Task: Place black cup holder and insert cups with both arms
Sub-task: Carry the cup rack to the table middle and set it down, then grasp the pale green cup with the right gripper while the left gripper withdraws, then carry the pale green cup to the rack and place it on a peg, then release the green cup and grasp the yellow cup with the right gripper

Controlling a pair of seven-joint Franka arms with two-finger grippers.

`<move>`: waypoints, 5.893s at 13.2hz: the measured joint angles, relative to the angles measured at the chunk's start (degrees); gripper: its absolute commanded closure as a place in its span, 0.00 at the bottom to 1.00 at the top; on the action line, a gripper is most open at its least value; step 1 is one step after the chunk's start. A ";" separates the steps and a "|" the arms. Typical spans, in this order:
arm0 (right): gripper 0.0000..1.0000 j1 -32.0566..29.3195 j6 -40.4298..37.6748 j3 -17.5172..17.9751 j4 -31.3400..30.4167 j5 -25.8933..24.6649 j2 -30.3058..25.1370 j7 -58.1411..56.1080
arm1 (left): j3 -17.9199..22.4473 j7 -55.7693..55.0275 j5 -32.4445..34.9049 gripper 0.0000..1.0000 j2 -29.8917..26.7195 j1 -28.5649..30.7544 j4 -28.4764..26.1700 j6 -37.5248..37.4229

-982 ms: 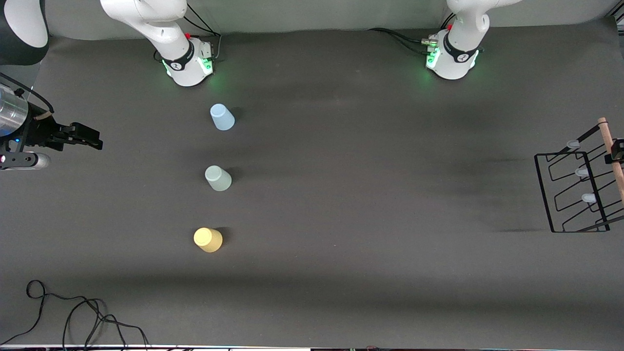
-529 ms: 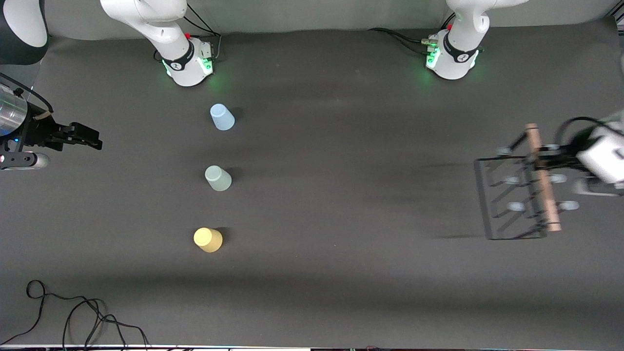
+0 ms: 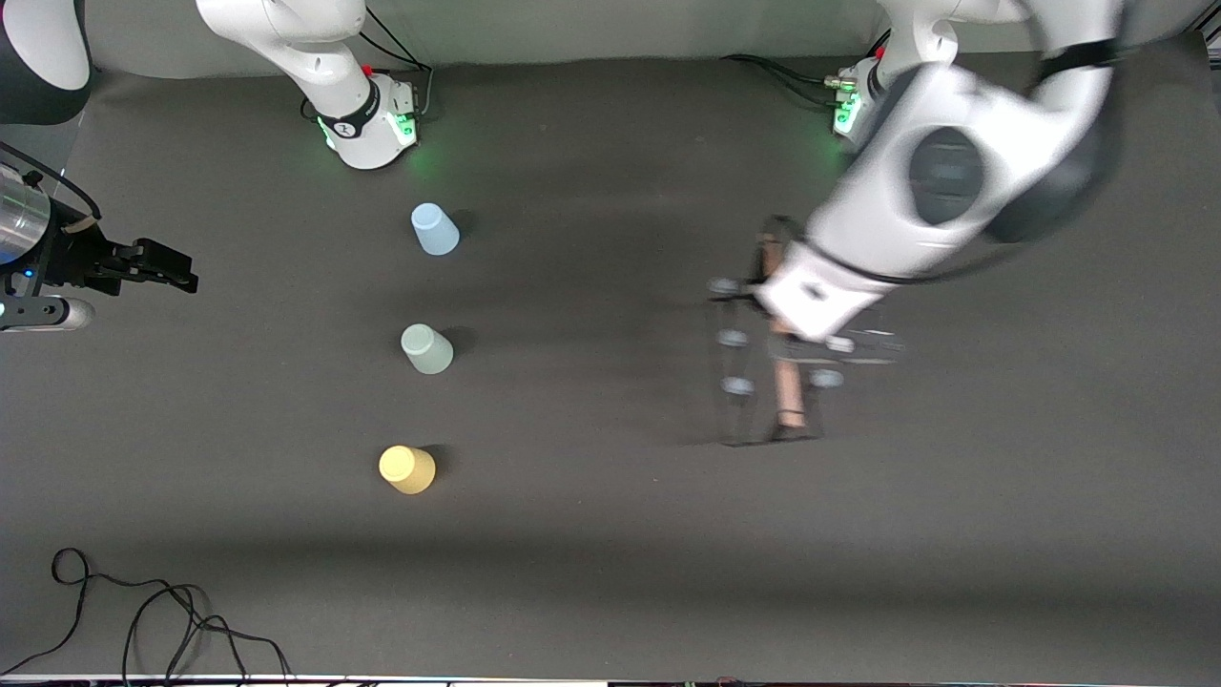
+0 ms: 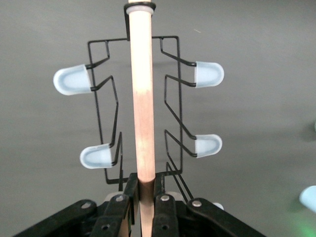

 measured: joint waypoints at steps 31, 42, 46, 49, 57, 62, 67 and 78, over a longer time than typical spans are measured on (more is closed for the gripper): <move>0.00 10.25 20.36 0.34 -15.97 8.72 2.44 14.51 | 1.38 -20.82 6.91 0.00 21.10 -17.37 17.60 12.79; 0.00 16.27 52.39 0.28 -36.00 8.84 12.72 18.56 | 1.63 14.52 1.69 0.00 0.13 13.22 14.68 -21.41; 0.49 17.65 57.38 0.29 -37.08 8.85 17.23 18.56 | 1.64 21.25 1.75 0.00 -8.54 18.43 4.88 -21.44; 1.00 17.78 58.49 0.26 -37.46 8.85 18.11 18.56 | 1.83 28.14 1.89 0.00 -13.75 23.38 -1.20 -21.26; 1.00 20.23 31.15 0.33 -26.99 8.92 3.80 28.04 | 13.14 35.35 4.53 0.00 -17.47 20.32 -4.01 -19.35; 1.00 31.94 30.59 0.66 -23.00 8.99 3.70 47.00 | 13.26 35.35 4.88 0.00 -17.48 20.00 -4.47 -18.85; 1.00 36.36 38.79 0.65 -23.77 8.99 9.90 52.09 | 13.25 35.35 5.24 0.00 -17.85 19.99 -4.47 -18.86; 0.00 36.77 31.55 -6.25 -20.04 8.68 9.10 42.56 | 13.23 35.32 6.34 0.00 -18.08 19.82 -4.47 -17.93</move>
